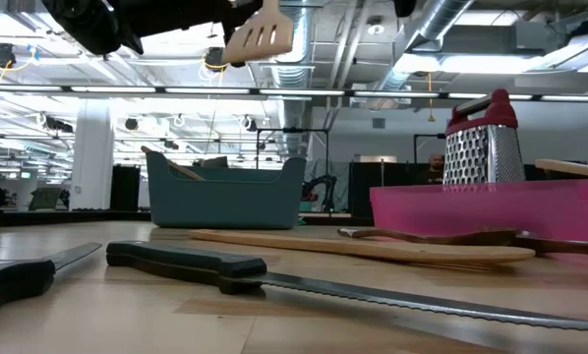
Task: Pick & Place Kitchen Items
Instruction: Put the wooden slotted spatula into the yellow bin
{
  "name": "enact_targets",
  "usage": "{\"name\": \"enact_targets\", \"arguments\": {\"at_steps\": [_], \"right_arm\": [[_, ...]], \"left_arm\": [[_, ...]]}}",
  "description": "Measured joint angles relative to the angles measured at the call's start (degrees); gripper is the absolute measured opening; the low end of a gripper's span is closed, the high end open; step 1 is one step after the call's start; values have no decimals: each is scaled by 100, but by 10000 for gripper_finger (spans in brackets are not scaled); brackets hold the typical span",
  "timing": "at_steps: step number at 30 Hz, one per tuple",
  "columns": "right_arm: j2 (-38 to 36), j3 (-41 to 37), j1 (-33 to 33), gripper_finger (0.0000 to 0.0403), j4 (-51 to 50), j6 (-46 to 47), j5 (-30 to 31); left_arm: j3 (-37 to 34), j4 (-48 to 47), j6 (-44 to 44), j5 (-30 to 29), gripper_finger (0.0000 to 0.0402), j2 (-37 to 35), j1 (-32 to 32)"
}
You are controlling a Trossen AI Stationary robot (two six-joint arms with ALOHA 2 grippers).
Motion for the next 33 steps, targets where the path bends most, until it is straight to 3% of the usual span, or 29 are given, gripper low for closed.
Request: {"name": "enact_targets", "arguments": {"at_steps": [6,14,19,25,33], "right_arm": [[39,-392,-7,192,989,-384,-134],[203,-406,-120,193,950,-497,-132],[248,-396,-133,215,945,-623,-128],[232,-396,-129,246,950,-649,-130],[230,-396,-26,249,947,-640,-134]], "left_arm": [[2,-170,643,-25,21,0,0],[2,-545,2356,-58,21,4,-36],[43,-620,3366,-57,21,4,-168],[308,-856,5403,-56,21,4,-446],[901,-1482,7646,-358,21,4,-900]]}}
